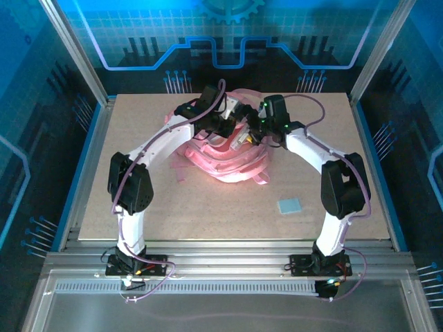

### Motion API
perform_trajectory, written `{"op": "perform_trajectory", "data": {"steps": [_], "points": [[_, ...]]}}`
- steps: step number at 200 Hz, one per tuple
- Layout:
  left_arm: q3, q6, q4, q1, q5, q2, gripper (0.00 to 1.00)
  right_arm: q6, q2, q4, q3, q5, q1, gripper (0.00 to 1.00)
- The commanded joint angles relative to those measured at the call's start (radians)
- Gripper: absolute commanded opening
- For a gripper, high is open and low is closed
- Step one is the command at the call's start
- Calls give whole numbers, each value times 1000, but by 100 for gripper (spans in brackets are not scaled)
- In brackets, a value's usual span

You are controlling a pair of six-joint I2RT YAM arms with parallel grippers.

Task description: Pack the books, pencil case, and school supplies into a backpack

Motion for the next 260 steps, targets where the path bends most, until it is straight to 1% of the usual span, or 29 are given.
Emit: {"op": "perform_trajectory", "data": {"steps": [1, 16, 30, 48, 59, 78, 92, 121, 146, 161, 176, 194, 226, 260], "points": [[53, -7, 97, -11, 50, -97, 0, 1, -47, -2, -28, 0, -20, 100], [45, -7, 105, -11, 48, -94, 0, 5, -70, 88, -98, -32, -45, 100], [37, -9, 109, -11, 49, -90, 0, -6, -72, 115, -137, -43, -71, 100], [27, -14, 114, -11, 53, -91, 0, -26, -77, 75, -162, -7, -87, 100], [21, -13, 113, -12, 52, -92, 0, -48, -86, 46, -161, 40, -85, 100], [17, -14, 114, -11, 51, -94, 0, -92, -88, -59, -99, 131, -79, 100], [19, -17, 114, -11, 55, -91, 0, -86, -83, -94, -53, 156, -76, 100], [18, -26, 120, -11, 59, -89, 0, -62, -50, -60, 3, 98, -45, 100], [16, -35, 124, -12, 67, -84, 0, 45, 26, 91, -8, 2, -8, 99], [5, -42, 128, -12, 70, -86, 0, 62, 62, 121, 8, -16, 12, 98], [-10, -44, 134, -12, 70, -93, 0, 63, 55, 169, -7, -21, 7, 98], [-33, -41, 150, -12, 64, -109, 0, 7, 9, 132, -9, -13, -11, 98], [-61, -44, 170, -12, 65, -118, 0, -110, -121, 33, -42, -8, -42, 98], [-81, -40, 174, -12, 64, -123, 0, -293, -245, -157, -114, -28, -76, 99]]}}
